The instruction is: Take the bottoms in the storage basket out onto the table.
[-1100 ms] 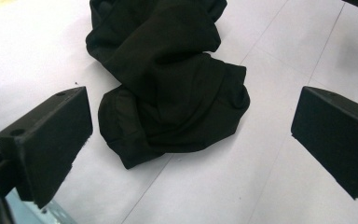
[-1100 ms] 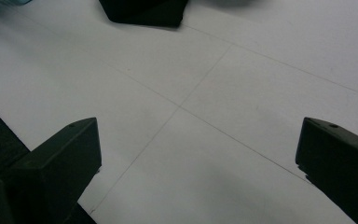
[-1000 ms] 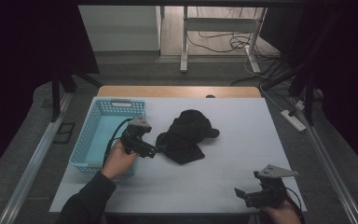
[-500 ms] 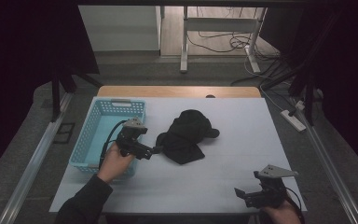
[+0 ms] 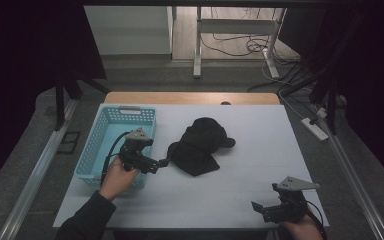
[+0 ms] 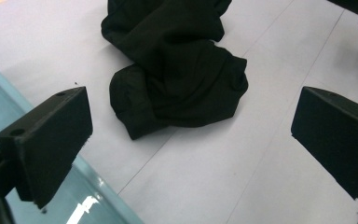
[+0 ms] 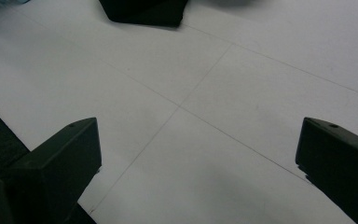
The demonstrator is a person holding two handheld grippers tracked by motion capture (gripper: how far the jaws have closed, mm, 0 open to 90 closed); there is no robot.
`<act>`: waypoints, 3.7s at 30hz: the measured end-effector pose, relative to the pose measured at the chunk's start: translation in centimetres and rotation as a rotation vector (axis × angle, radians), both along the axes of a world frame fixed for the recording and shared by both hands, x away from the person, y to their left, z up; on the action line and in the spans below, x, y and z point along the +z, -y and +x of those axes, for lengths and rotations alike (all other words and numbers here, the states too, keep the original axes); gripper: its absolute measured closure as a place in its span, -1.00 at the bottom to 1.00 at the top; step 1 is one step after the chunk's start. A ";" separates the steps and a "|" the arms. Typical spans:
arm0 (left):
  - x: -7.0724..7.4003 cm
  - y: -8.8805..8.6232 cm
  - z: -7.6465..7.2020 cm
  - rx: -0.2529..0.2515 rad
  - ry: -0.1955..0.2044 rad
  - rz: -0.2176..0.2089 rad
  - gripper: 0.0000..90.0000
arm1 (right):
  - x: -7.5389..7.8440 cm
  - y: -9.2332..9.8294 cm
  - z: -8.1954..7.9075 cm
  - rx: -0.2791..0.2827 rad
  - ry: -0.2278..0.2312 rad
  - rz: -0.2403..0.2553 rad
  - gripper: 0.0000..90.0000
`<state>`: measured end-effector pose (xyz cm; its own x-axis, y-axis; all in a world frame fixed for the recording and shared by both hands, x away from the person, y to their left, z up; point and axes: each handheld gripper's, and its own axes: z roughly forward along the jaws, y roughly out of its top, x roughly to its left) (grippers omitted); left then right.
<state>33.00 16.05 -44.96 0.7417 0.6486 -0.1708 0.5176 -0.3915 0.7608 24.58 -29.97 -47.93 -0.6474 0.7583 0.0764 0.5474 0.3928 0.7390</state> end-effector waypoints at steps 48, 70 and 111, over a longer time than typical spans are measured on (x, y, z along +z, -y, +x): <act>-1.9 -4.8 -7.1 0.097 -0.010 -0.028 -1.00 | 0.0 -0.1 0.0 -0.003 -0.003 -0.005 -0.99; -2.7 -8.5 -11.8 0.199 -0.015 -0.062 -1.00 | -0.1 -0.1 0.0 -0.005 -0.005 -0.007 -0.99; -5.7 -12.8 -16.2 0.324 -0.024 0.006 -1.00 | 0.0 -0.2 0.0 -0.005 -0.002 -0.017 -0.99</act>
<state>16.79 28.88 -50.61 0.4924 0.8512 -0.1814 0.6337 -0.2078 0.7451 24.61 -29.74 -47.98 -0.6436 0.7626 0.0647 0.5507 0.4027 0.7311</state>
